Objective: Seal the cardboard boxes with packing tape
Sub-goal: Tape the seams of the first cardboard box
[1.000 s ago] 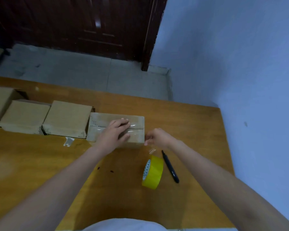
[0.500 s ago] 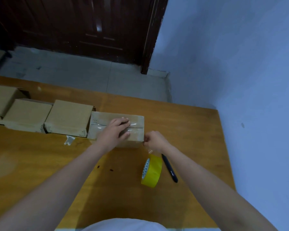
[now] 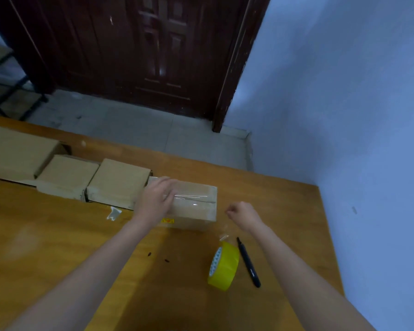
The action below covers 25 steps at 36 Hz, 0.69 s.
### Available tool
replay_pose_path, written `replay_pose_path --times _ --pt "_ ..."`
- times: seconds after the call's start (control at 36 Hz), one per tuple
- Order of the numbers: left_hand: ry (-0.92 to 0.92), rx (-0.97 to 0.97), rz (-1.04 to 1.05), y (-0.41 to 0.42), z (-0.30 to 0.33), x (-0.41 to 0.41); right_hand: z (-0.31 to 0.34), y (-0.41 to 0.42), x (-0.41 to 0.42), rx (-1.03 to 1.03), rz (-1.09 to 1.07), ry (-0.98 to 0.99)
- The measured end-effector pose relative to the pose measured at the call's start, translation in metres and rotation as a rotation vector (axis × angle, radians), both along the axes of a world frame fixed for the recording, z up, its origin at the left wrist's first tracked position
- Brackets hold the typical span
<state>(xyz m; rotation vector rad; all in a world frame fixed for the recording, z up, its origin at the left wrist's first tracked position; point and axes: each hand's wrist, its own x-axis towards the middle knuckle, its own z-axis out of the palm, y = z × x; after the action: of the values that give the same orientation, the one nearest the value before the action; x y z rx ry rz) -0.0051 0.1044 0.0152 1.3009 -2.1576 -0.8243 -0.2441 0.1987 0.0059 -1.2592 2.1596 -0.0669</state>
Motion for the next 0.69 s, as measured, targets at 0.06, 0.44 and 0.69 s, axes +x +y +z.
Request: replay_pose_path --times 0.06,0.44,0.69 --pt "-0.008 -0.044 0.186 0.0 0.003 0.018 0.009 0.001 -0.003 -0.066 -0.145 -0.092" --pt "-0.083 0.475 0.294 0.007 -0.009 0.02 0.012 -0.02 0.064 -0.172 -0.784 -0.743" --pt "0.467 0.716 0.252 0.002 0.016 0.009 0.028 0.001 0.032 -0.582 -0.92 -0.867"
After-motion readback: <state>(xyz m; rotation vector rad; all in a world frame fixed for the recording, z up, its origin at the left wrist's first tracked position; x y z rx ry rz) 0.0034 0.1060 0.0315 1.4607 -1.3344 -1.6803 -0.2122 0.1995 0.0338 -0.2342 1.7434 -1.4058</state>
